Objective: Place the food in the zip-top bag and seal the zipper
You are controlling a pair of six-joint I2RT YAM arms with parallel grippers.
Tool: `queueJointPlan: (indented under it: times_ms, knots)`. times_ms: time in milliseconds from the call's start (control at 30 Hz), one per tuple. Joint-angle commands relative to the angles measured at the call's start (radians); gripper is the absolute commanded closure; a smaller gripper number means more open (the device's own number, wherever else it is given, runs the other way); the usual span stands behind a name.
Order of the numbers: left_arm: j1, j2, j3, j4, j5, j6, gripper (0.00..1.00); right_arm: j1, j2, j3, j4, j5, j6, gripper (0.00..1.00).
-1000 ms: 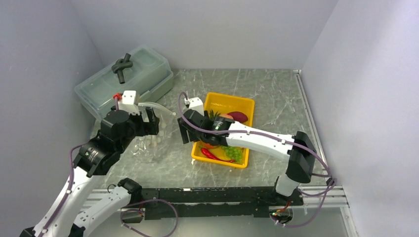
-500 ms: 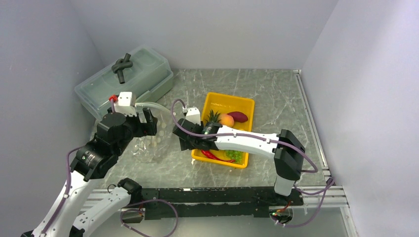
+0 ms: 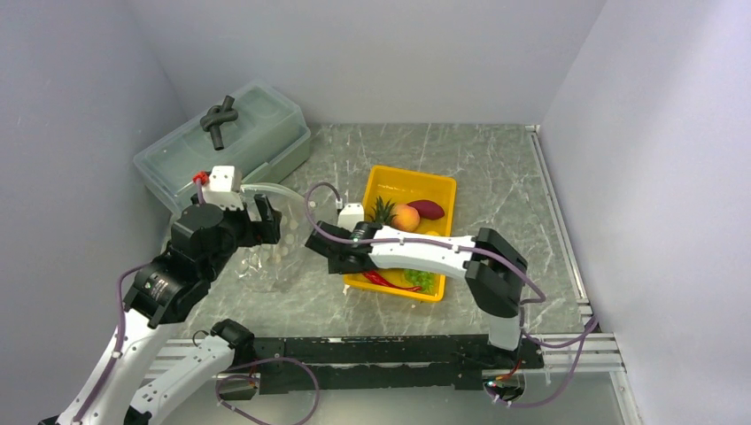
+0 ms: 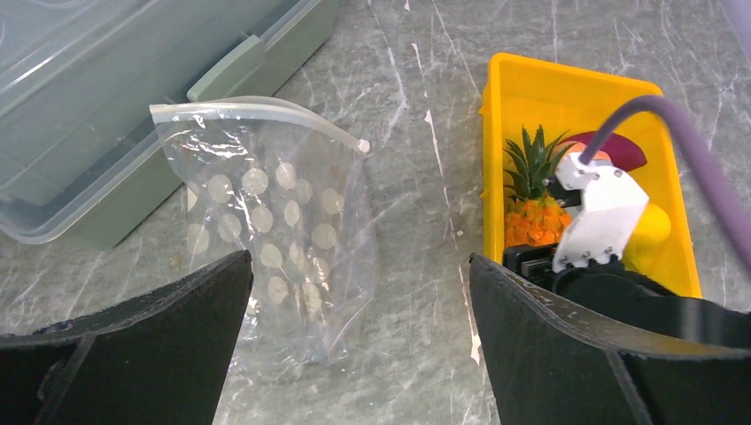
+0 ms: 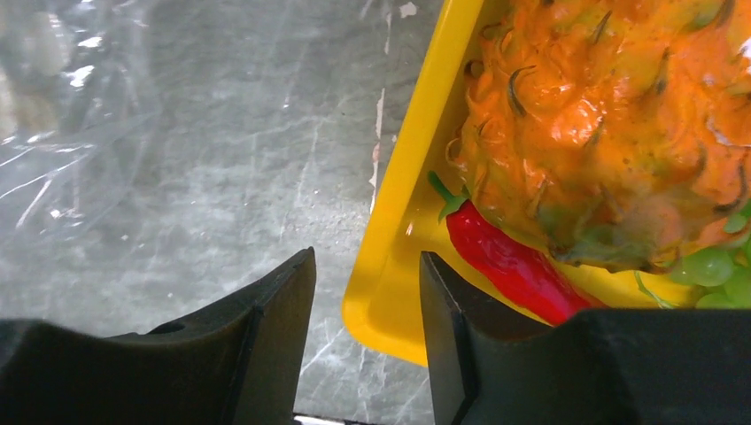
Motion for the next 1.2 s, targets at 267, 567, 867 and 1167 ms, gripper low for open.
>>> queueJointPlan:
  times_ms: [267, 567, 867, 1167]
  knots:
    - [-0.001, -0.013, -0.008, 0.014, 0.01, -0.01, 0.02, 0.003, 0.067, 0.082, -0.066, 0.039, 0.096, 0.53]
    - [-0.001, -0.009, -0.011, 0.016, 0.011, -0.01, 0.02, 0.001, 0.073, 0.086, -0.064, 0.07, 0.101, 0.62]
    - [-0.001, 0.01, -0.009, 0.014, 0.012, -0.011, 0.02, -0.008, 0.051, 0.05, -0.038, 0.082, 0.092, 0.72]
    - [-0.001, 0.022, -0.012, 0.011, 0.003, -0.013, 0.02, -0.015, 0.035, 0.016, -0.014, 0.088, 0.054, 0.83]
